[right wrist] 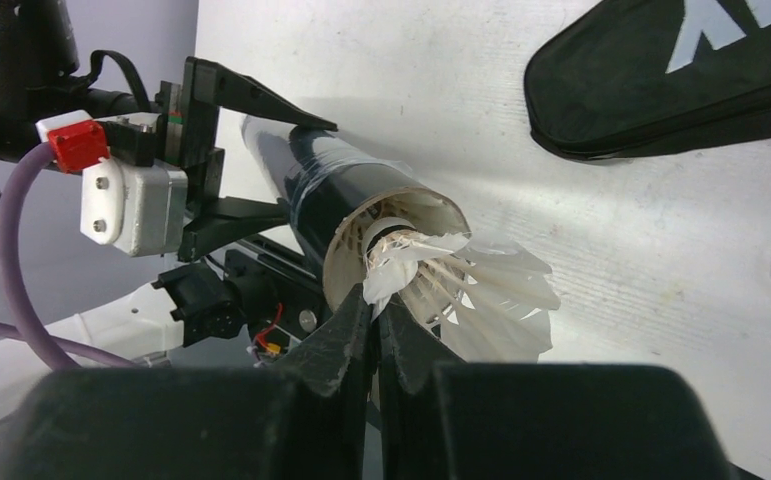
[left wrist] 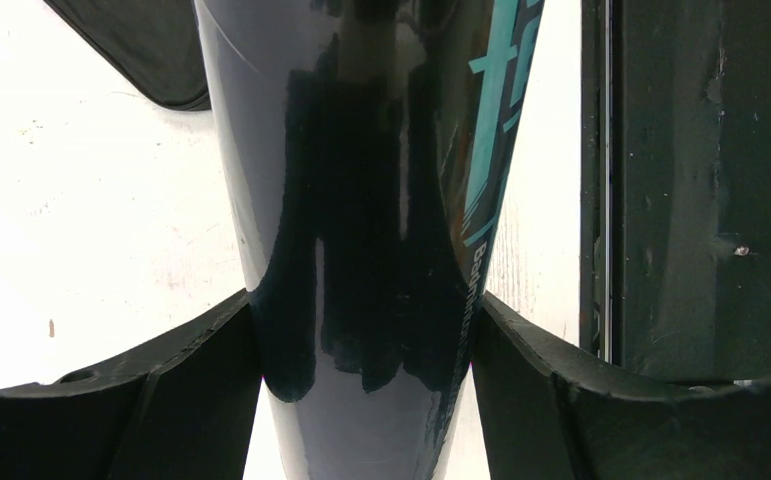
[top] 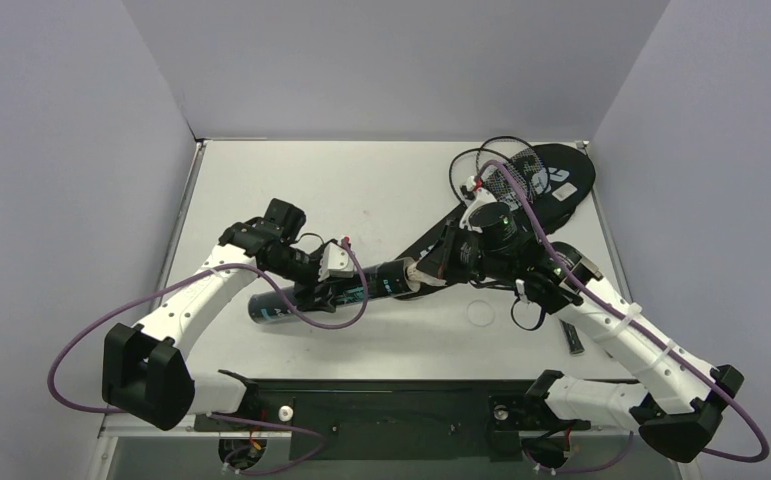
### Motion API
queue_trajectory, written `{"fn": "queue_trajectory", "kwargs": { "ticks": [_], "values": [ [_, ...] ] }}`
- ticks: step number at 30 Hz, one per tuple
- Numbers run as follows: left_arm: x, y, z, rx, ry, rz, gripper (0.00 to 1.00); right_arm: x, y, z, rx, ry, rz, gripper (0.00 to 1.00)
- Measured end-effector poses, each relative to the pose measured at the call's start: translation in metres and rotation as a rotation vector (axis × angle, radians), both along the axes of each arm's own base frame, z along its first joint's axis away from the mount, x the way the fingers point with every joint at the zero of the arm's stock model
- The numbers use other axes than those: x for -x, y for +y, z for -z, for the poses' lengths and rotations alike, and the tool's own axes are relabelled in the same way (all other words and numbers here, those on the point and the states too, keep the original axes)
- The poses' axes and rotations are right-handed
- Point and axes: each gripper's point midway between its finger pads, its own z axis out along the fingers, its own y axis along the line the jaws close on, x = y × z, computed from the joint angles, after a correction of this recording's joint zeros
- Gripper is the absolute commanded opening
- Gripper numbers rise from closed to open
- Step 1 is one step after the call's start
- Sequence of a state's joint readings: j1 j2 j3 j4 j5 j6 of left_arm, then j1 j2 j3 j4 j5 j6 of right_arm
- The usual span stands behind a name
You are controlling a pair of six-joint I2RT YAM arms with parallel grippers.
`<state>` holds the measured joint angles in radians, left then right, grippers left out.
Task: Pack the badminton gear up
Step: Place the shuttlecock at the shuttle tube.
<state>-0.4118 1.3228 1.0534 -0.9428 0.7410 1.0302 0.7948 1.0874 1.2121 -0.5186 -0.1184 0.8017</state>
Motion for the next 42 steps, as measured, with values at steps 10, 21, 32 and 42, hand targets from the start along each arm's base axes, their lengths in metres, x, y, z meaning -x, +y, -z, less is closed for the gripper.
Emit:
{"fn": "queue_trajectory", "kwargs": {
  "ticks": [10,21,32,42],
  "values": [
    [0.001,-0.002,-0.001,0.011,0.008,-0.003,0.09,-0.002,0.023,-0.002,-0.078,0.002,-0.011,0.05],
    [0.008,-0.002,-0.007,0.016,0.038,0.006,0.08,-0.007,0.03,0.005,-0.127,0.023,0.006,0.35],
    [0.008,-0.004,-0.011,0.035,0.036,0.015,0.08,-0.018,0.004,-0.006,-0.198,0.02,0.077,0.39],
    [0.008,-0.004,-0.011,0.035,0.036,0.014,0.08,-0.015,-0.001,-0.013,-0.221,0.02,0.074,0.41]
  ]
}}
